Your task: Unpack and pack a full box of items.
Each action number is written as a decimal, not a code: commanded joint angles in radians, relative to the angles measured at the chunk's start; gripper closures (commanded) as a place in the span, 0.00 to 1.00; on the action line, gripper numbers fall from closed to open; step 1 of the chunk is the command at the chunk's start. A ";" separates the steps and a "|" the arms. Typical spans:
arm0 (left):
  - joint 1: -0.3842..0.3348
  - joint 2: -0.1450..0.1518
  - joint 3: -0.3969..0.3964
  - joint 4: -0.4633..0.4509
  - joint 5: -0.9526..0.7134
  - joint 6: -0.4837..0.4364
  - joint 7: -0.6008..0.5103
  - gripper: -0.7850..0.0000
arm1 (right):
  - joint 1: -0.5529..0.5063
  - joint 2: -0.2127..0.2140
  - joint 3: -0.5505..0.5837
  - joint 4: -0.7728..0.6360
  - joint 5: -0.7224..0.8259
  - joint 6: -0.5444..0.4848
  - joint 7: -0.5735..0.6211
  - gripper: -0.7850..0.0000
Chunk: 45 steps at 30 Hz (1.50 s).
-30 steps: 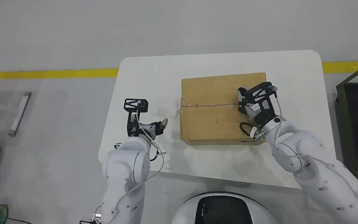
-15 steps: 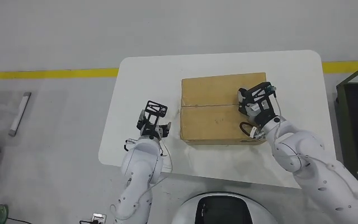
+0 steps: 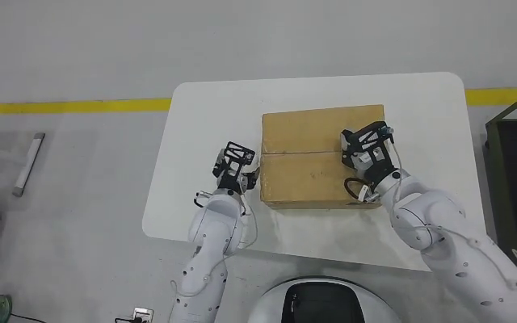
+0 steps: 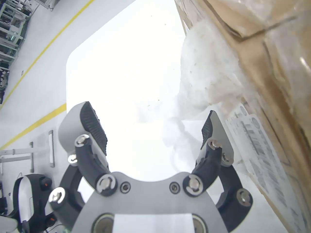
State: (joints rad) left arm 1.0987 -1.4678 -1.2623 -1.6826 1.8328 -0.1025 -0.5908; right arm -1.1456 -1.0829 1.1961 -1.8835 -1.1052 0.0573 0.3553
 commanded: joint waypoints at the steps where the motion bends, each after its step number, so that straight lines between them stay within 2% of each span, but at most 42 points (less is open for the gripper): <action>1: -0.011 -0.002 -0.001 -0.001 -0.011 0.026 0.020 0.00 | 0.002 -0.002 -0.004 0.003 -0.003 -0.002 0.002 1.00; 9: -0.017 -0.008 -0.016 -0.037 -0.084 0.095 0.051 0.00 | 0.012 -0.012 -0.012 0.017 -0.013 -0.009 0.009 1.00; 19: 0.007 -0.012 -0.034 -0.165 -0.207 0.104 -0.002 0.00 | 0.023 -0.024 -0.009 0.027 -0.017 -0.010 0.020 1.00; 22: 0.008 -0.011 -0.033 -0.179 -0.208 0.092 -0.005 0.00 | 0.024 -0.027 -0.008 0.029 -0.019 -0.012 0.020 1.00; 27: -0.014 -0.012 -0.001 -0.179 -0.196 0.069 -0.002 0.00 | 0.021 -0.031 0.000 0.026 -0.017 -0.015 0.021 1.00; 35: -0.073 -0.020 0.097 -0.151 -0.143 0.016 -0.009 0.00 | 0.002 -0.036 0.045 0.007 0.020 0.003 0.009 1.00; 40: -0.100 -0.026 0.147 -0.131 -0.127 0.008 -0.010 0.00 | -0.017 -0.034 0.129 -0.046 0.064 0.028 -0.001 1.00; 45: -0.126 -0.035 0.191 -0.101 -0.120 0.012 -0.011 0.00 | -0.051 -0.026 0.240 -0.070 0.099 0.011 0.003 1.00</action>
State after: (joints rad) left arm 0.9782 -1.5006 -1.0795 -1.7920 1.7125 -0.0959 -0.6007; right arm -1.1885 -1.1104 1.4132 -1.9518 -1.0132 0.0742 0.3575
